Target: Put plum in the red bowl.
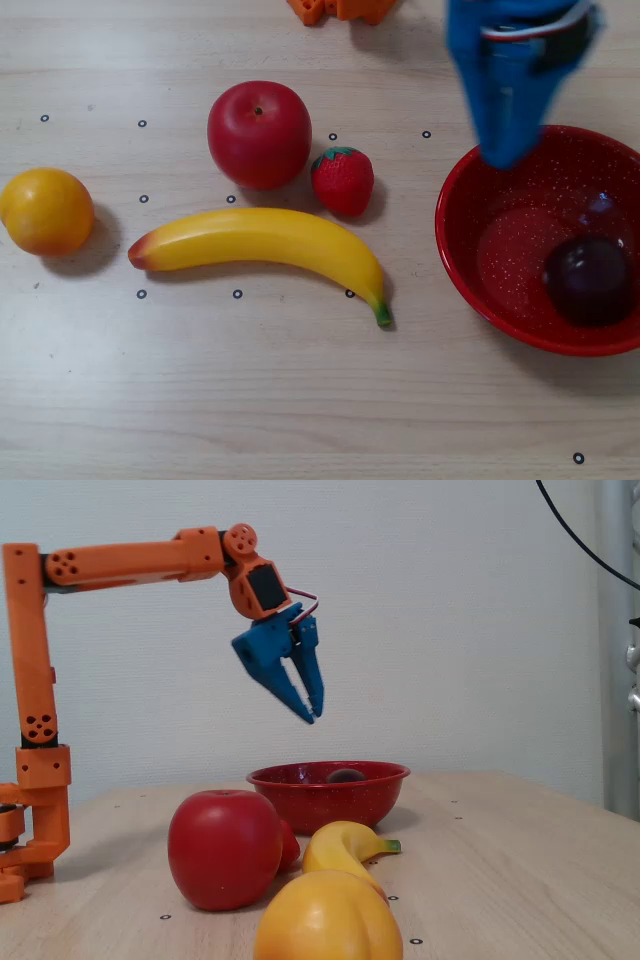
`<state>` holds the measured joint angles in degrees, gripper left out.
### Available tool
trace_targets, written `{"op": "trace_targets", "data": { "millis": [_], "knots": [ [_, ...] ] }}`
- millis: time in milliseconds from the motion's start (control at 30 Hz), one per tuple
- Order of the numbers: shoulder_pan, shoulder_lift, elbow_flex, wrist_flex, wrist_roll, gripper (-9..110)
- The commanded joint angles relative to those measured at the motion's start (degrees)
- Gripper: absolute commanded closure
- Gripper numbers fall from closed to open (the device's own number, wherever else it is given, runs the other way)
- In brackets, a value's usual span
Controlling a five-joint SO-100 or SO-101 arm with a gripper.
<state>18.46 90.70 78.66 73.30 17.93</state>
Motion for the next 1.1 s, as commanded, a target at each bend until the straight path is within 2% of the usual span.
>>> {"op": "trace_targets", "data": {
  "millis": [0,233,667,833,1067],
  "knots": [
    [-2.2,8.7,-1.14,1.14,-2.11,101],
    [-8.0,21.62,9.49,0.26,-4.13,101],
    [-20.83,52.29,46.67,-15.38,-4.31,101],
    [-23.47,56.16,55.55,-18.72,-4.57,101],
    [-23.47,72.6,74.79,-28.04,-2.64,101]
  ]
}}
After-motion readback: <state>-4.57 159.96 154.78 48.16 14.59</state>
